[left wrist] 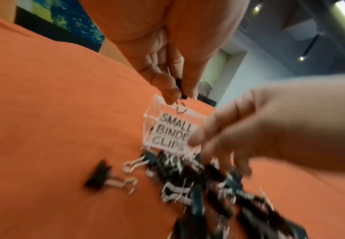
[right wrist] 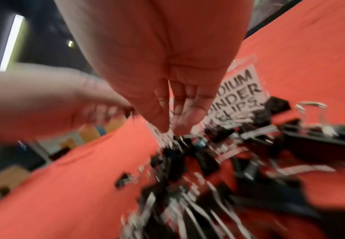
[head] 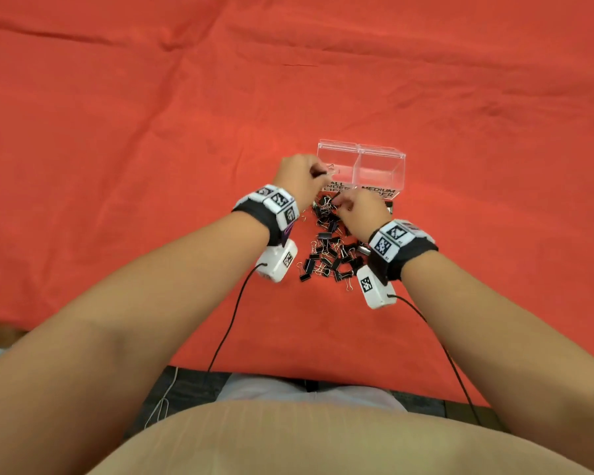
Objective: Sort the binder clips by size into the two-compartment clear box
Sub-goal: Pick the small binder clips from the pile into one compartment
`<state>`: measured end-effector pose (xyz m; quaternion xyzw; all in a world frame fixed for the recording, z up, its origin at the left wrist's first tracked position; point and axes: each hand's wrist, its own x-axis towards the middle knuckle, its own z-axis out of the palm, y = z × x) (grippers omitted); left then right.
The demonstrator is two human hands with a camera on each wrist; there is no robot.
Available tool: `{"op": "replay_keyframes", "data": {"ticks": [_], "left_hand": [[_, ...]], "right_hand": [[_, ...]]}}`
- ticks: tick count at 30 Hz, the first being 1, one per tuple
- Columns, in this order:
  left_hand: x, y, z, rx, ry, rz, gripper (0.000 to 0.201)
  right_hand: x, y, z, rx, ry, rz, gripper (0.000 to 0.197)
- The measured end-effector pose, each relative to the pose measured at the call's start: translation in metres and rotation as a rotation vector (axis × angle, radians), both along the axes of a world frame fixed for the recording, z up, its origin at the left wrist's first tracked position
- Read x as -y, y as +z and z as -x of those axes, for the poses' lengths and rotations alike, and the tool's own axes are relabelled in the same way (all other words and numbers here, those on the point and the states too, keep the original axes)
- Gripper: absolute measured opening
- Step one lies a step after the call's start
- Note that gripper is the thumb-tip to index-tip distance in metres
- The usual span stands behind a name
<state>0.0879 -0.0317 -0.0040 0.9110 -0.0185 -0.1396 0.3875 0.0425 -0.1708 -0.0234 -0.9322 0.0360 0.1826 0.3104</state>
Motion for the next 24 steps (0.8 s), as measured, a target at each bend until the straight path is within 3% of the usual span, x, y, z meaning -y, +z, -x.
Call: {"op": "replay_keyframes", "data": {"ticks": [6, 10, 14, 18, 24], "left_hand": [[0.025, 0.007, -0.029, 0.022, -0.044, -0.06, 0.01], [0.024, 0.003, -0.024, 0.006, -0.074, -0.06, 0.028], [0.002, 0.002, -0.006, 0.036, 0.04, 0.044, 0.022], [-0.031, -0.018, 0.014, -0.006, 0.145, -0.047, 0.018], [-0.045, -0.052, 0.041, -0.132, -0.076, -0.276, 0.037]], "right_hand": [[0.014, -0.016, 0.016, 0.011, 0.035, 0.075, 0.028], [0.026, -0.017, 0.018, 0.01, -0.027, 0.08, 0.025], [0.015, -0.015, 0.014, 0.072, -0.002, 0.044, 0.022], [-0.006, -0.017, 0.009, 0.062, 0.011, 0.024, 0.031], [-0.016, -0.025, 0.01, 0.026, -0.082, -0.01, 0.02]]}}
